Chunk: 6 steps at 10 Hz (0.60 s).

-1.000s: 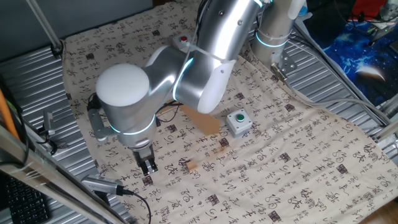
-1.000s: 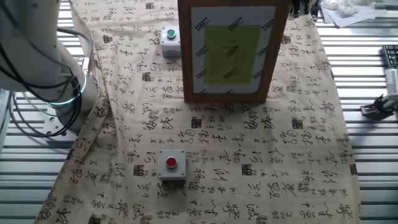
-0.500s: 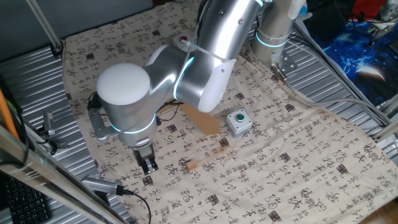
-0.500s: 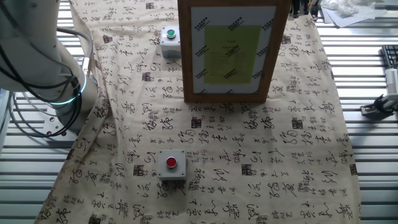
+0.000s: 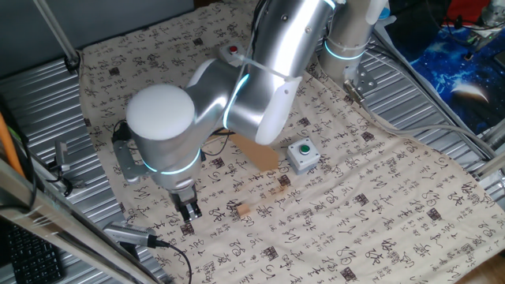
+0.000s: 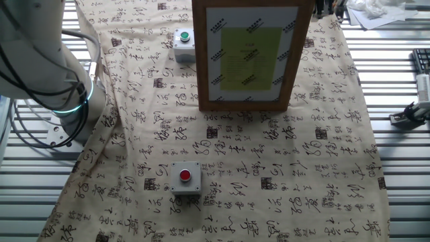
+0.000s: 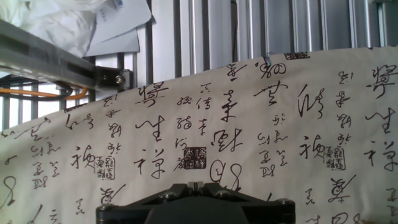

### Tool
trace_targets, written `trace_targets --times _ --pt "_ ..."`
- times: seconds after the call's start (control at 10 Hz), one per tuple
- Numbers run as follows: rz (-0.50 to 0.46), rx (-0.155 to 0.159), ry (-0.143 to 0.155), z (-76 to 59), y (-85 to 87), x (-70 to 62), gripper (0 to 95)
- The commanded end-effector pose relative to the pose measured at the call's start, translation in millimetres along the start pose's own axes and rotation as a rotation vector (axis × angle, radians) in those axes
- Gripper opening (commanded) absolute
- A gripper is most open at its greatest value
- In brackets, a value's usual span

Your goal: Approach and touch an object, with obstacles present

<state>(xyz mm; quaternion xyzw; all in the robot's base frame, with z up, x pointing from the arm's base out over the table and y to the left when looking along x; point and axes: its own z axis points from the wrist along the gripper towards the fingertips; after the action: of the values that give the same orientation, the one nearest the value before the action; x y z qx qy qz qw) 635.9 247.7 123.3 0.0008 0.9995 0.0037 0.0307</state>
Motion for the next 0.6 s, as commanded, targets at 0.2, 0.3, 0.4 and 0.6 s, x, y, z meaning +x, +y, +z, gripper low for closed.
trace_targets --times 0.2,0.3,0.4,0.6 --pt "-0.042 -0.019 -0.01 -0.2 -0.7 0.4 0.0" --pt "-0.067 -0.019 -0.009 -0.2 -0.7 0.4 0.0" --pt "-0.083 -0.017 -0.003 -0.2 -0.7 0.4 0.0" --pt "-0.112 -0.016 0.009 -0.2 -0.7 0.4 0.0"
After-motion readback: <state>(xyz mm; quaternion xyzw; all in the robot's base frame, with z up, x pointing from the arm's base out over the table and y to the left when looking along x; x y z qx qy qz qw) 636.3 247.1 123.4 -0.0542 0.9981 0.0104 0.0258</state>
